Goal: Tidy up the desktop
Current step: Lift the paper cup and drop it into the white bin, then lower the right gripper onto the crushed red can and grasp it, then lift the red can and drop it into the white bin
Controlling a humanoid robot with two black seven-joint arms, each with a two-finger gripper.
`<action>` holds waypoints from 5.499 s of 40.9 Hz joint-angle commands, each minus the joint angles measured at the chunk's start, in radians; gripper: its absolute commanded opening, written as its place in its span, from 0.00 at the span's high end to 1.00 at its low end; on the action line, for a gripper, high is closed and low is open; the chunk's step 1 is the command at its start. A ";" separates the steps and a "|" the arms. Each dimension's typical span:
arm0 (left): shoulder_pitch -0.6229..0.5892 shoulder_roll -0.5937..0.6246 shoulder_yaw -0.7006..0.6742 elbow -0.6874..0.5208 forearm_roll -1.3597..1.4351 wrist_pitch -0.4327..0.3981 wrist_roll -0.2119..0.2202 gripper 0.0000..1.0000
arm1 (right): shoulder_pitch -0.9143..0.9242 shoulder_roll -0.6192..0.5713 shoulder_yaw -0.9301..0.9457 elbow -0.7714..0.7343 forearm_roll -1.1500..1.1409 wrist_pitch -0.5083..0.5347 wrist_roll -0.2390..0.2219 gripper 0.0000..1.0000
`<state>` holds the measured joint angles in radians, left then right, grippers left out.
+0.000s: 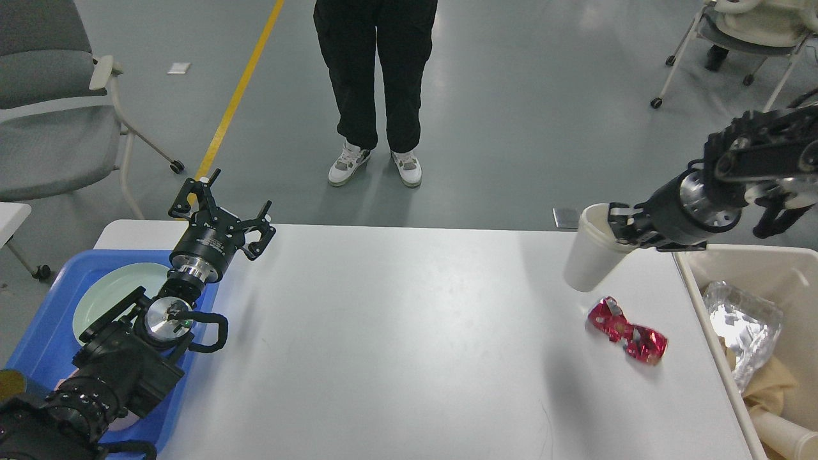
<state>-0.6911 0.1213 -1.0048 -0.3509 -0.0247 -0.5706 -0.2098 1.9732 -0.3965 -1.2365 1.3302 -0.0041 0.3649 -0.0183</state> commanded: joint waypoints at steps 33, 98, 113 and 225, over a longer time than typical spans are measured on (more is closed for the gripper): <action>0.001 0.000 0.000 0.001 0.000 0.000 0.000 0.03 | -1.208 -0.078 0.003 -1.163 0.250 -0.365 -0.028 0.06; 0.001 0.000 0.000 0.000 0.000 0.000 0.001 0.03 | -0.600 0.088 -0.166 -0.327 -0.430 -0.629 0.346 0.00; 0.001 0.000 0.000 0.000 0.000 0.000 0.000 0.03 | -0.789 0.091 -0.167 -0.468 -0.415 -0.644 0.403 0.00; 0.001 0.000 0.000 0.000 0.000 0.000 0.001 0.03 | -1.168 -0.078 0.084 -1.065 0.464 -0.271 -0.090 1.00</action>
<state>-0.6909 0.1211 -1.0047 -0.3507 -0.0246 -0.5706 -0.2091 0.9210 -0.5013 -1.2024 0.3547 0.4481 0.1845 -0.0103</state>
